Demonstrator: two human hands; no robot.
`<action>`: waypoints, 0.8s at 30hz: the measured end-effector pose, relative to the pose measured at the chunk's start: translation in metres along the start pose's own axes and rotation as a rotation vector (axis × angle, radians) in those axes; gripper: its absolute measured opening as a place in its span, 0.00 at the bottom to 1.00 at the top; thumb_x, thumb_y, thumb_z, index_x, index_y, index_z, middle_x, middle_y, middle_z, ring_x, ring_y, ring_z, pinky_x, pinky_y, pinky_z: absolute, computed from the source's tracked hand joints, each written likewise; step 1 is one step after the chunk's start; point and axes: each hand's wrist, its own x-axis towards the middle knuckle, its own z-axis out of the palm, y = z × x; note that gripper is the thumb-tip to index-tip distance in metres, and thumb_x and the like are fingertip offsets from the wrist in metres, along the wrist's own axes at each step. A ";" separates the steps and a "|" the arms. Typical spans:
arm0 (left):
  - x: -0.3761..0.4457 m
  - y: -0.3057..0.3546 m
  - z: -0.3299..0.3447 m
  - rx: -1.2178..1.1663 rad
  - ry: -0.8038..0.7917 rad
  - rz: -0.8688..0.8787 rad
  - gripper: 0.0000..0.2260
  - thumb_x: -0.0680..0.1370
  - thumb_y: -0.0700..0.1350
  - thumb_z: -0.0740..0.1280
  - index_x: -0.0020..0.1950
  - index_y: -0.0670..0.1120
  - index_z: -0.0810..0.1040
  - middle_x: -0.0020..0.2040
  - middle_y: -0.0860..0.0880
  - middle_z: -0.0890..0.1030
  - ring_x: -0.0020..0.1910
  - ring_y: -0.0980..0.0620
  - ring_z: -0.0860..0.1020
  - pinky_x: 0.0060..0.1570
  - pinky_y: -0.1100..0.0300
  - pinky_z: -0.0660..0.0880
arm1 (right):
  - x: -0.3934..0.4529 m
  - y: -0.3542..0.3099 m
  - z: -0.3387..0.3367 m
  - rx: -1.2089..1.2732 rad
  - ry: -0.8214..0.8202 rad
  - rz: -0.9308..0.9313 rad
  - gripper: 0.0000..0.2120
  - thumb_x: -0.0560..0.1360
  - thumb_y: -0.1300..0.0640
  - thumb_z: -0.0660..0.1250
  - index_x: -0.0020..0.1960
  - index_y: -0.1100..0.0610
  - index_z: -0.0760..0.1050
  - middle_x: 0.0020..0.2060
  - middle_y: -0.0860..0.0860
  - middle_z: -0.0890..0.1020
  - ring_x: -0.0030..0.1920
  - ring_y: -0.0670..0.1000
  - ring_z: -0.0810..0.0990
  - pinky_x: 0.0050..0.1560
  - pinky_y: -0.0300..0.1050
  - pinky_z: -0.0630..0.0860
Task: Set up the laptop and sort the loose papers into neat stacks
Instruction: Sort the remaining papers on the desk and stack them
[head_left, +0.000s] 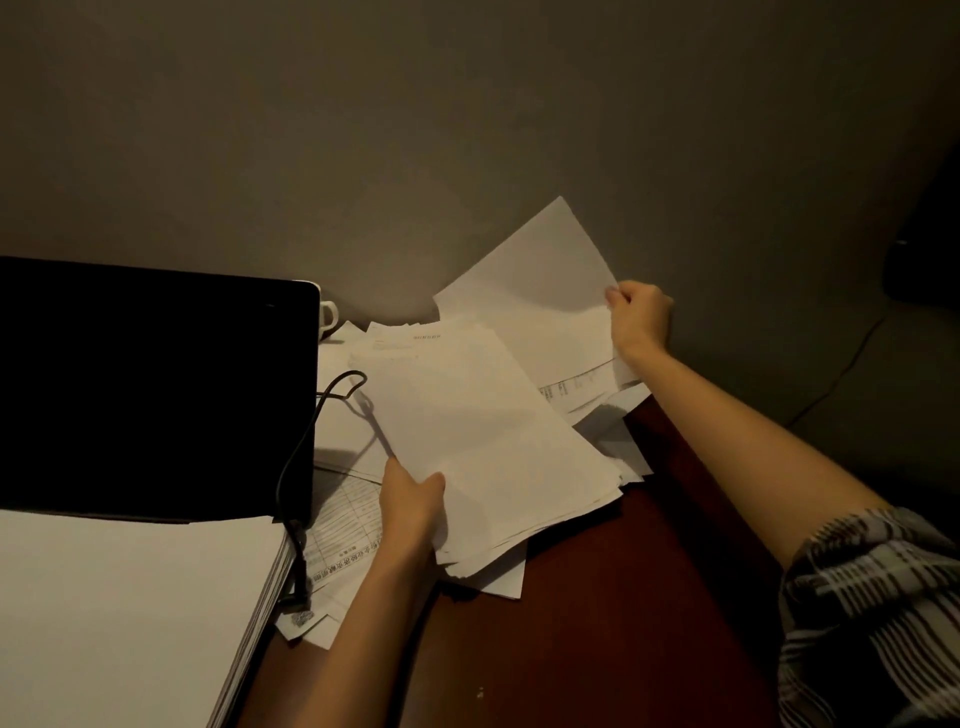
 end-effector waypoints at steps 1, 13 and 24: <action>0.001 0.000 0.000 -0.016 0.000 0.002 0.21 0.75 0.30 0.62 0.68 0.40 0.69 0.61 0.43 0.76 0.58 0.43 0.75 0.53 0.56 0.71 | 0.000 -0.007 -0.007 0.001 0.027 -0.038 0.12 0.80 0.57 0.60 0.42 0.61 0.76 0.38 0.54 0.78 0.40 0.50 0.77 0.47 0.43 0.77; -0.027 0.038 -0.012 -0.535 -0.255 -0.163 0.23 0.83 0.57 0.48 0.57 0.44 0.76 0.47 0.46 0.82 0.48 0.45 0.79 0.40 0.56 0.76 | -0.129 0.028 -0.041 -0.186 0.120 -1.163 0.13 0.80 0.62 0.59 0.56 0.61 0.81 0.47 0.58 0.85 0.43 0.55 0.85 0.37 0.48 0.82; -0.013 0.023 -0.011 0.075 -0.022 -0.061 0.13 0.80 0.34 0.54 0.62 0.31 0.70 0.43 0.42 0.74 0.33 0.53 0.69 0.23 0.70 0.66 | -0.177 0.075 -0.043 -0.210 -0.530 -1.162 0.12 0.74 0.55 0.63 0.49 0.58 0.83 0.42 0.52 0.86 0.40 0.49 0.85 0.37 0.43 0.82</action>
